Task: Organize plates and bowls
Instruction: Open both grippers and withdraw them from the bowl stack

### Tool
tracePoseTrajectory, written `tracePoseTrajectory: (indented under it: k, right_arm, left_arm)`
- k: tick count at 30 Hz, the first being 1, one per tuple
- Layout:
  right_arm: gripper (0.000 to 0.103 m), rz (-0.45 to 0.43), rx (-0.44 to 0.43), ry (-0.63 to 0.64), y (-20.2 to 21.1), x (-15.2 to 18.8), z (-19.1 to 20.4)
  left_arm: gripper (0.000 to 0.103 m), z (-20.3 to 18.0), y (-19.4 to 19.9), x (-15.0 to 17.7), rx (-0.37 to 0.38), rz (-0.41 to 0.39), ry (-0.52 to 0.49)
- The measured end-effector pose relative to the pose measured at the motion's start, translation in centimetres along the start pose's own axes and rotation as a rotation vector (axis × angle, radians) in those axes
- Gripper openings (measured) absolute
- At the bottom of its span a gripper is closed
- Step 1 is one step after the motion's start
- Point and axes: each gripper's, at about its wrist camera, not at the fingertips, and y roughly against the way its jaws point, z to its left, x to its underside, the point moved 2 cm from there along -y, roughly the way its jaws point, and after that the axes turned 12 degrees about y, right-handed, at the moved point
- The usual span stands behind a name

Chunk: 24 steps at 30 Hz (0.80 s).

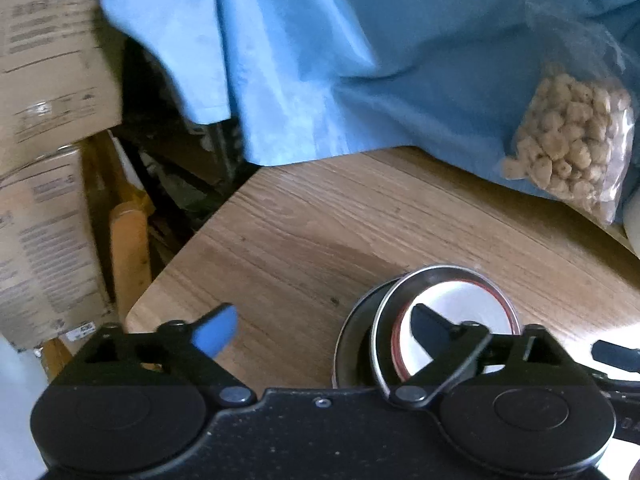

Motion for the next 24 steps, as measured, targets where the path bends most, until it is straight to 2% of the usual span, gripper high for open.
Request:
tracePoseTrajectory:
  k: [3, 6, 12, 18, 24]
  right_arm:
    - [0.102, -0.023, 0.007, -0.005, 0.7, 0.7, 0.1]
    - [0.103, -0.053, 0.034, -0.007, 1.7, 1.5, 0.3]
    - [0.103, -0.119, 0.161, 0.082, 3.3, 2.8, 1.5]
    - [0.103, -0.138, 0.163, 0.088, 4.2, 3.5, 3.1]
    - [0.103, -0.155, 0.221, 0.064, 5.2, 4.0, 5.8]
  left_arm:
    - [0.102, 0.5, 1.0, 0.9, -0.008, 0.005, 0.012]
    - [0.102, 1.2, 1.7, 1.7, 0.007, 0.013, 0.027]
    - [0.102, 2.7, 3.9, 3.3, -0.012, -0.048, 0.034]
    - [0.102, 4.4, 5.5, 4.0, 0.013, -0.111, 0.032]
    - [0.102, 5.9, 4.7, 4.5, 0.034, -0.062, -0.045]
